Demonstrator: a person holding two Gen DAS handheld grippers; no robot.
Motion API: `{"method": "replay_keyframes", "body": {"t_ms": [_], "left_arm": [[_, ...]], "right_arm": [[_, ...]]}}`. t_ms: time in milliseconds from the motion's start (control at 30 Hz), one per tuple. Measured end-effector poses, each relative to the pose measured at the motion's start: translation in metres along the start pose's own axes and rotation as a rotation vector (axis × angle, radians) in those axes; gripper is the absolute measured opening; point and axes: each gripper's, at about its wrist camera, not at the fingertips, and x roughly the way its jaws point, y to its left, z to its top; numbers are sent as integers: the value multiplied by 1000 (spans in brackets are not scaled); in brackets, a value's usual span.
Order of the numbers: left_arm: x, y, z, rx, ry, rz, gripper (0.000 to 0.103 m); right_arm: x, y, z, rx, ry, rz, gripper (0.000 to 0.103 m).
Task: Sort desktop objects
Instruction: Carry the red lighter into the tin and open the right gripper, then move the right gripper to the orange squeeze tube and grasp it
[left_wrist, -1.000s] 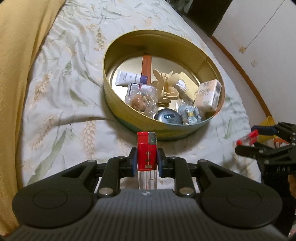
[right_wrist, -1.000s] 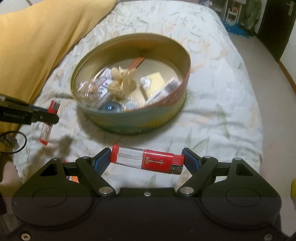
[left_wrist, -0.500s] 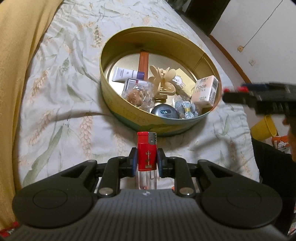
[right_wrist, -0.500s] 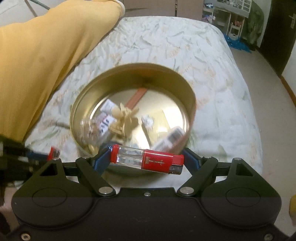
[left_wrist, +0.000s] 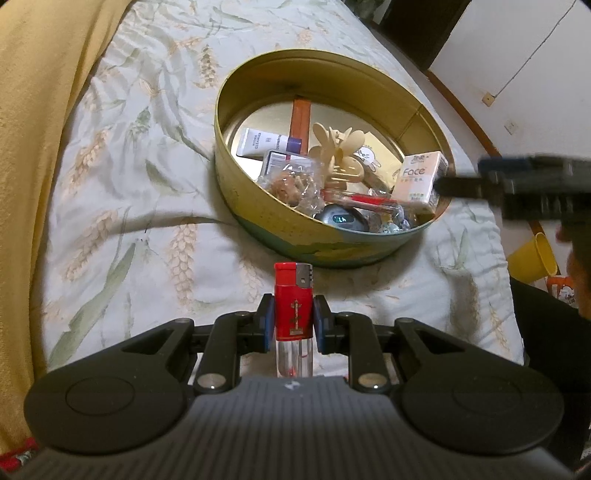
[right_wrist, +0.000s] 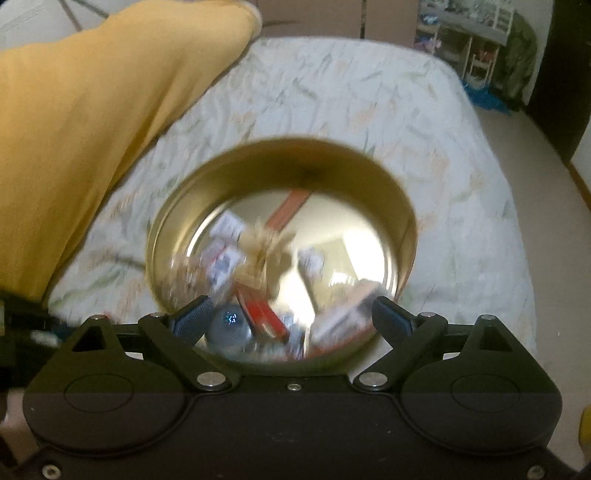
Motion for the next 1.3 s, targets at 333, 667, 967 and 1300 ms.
{"method": "replay_keyframes", "body": {"t_ms": [333, 667, 967, 1300], "left_arm": [[-1, -1, -1, 8, -2, 14, 24], [-1, 1, -3, 8, 2, 14, 24], [-1, 3, -4, 8, 5, 10, 24], [1, 1, -5, 13, 11, 13, 24]], "right_arm": [[-12, 23, -54, -64, 92, 96, 92], [-6, 70, -98, -147, 209, 185, 88], [18, 94, -126, -201, 331, 179, 75], [41, 111, -143, -265, 405, 144, 45]]}}
